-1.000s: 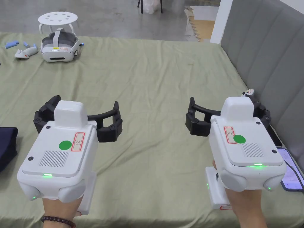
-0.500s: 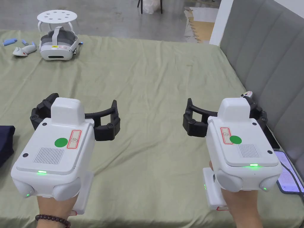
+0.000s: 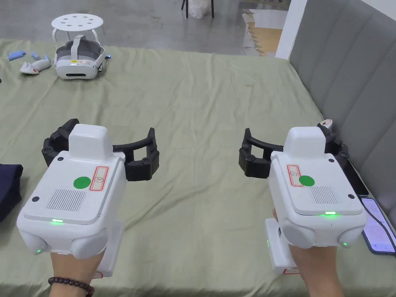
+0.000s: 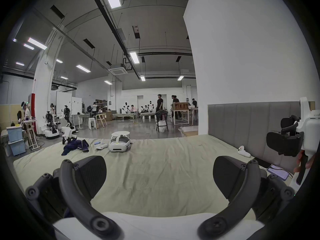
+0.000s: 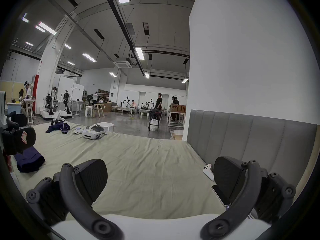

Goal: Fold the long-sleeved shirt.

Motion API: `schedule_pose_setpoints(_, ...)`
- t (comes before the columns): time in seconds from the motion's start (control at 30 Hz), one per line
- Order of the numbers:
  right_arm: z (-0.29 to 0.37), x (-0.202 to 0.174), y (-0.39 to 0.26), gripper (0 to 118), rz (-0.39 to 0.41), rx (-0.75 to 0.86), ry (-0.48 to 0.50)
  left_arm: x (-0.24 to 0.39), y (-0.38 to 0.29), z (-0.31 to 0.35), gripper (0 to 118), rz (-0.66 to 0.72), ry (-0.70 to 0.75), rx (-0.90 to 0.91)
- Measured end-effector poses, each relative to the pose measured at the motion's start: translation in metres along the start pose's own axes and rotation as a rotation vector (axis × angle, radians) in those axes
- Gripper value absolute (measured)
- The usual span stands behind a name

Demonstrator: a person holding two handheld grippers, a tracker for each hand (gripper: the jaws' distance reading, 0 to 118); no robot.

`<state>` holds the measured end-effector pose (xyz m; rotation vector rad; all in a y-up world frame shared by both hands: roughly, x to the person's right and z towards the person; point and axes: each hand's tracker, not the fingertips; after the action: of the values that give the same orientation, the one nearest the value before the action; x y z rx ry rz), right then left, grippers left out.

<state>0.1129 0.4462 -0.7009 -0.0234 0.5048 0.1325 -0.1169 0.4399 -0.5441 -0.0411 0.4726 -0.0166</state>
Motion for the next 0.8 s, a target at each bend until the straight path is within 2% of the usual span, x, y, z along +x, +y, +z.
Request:
schedule_pose_setpoints(0.4,0.001,0.001,0.001,118,0.006,-0.013,-0.03,0.0,0.0,0.0,111,-0.001,0.001,-0.003)
schedule_pose_setpoints(0.47,0.0,0.001,0.002,118,-0.026,-0.029,-0.025,0.0,-0.001,0.0,111,0.001,-0.001,-0.007)
schedule_pose_setpoints(0.5,-0.002,0.003,0.002,118,-0.059,-0.052,0.03,0.0,-0.002,-0.001,111,0.002,-0.001,-0.01)
schedule_pose_setpoints(0.53,-0.004,0.004,0.003,118,-0.089,-0.076,0.044,0.0,-0.002,0.0,111,0.003,0.002,-0.012)
schedule_pose_setpoints(0.57,-0.006,0.002,0.007,118,-0.114,-0.128,0.023,0.0,-0.002,0.0,111,0.004,0.002,-0.013)
schedule_pose_setpoints(0.67,-0.005,-0.006,0.022,118,-0.126,-0.32,-0.06,0.0,-0.002,0.0,111,0.004,0.0,-0.016)
schedule_pose_setpoints(0.73,-0.005,-0.011,0.028,118,-0.124,-0.333,-0.115,0.001,-0.003,-0.001,111,-0.003,0.007,-0.026)
schedule_pose_setpoints(0.8,-0.004,-0.017,0.031,118,-0.106,-0.309,-0.113,0.0,-0.004,-0.001,111,0.0,0.012,-0.026)
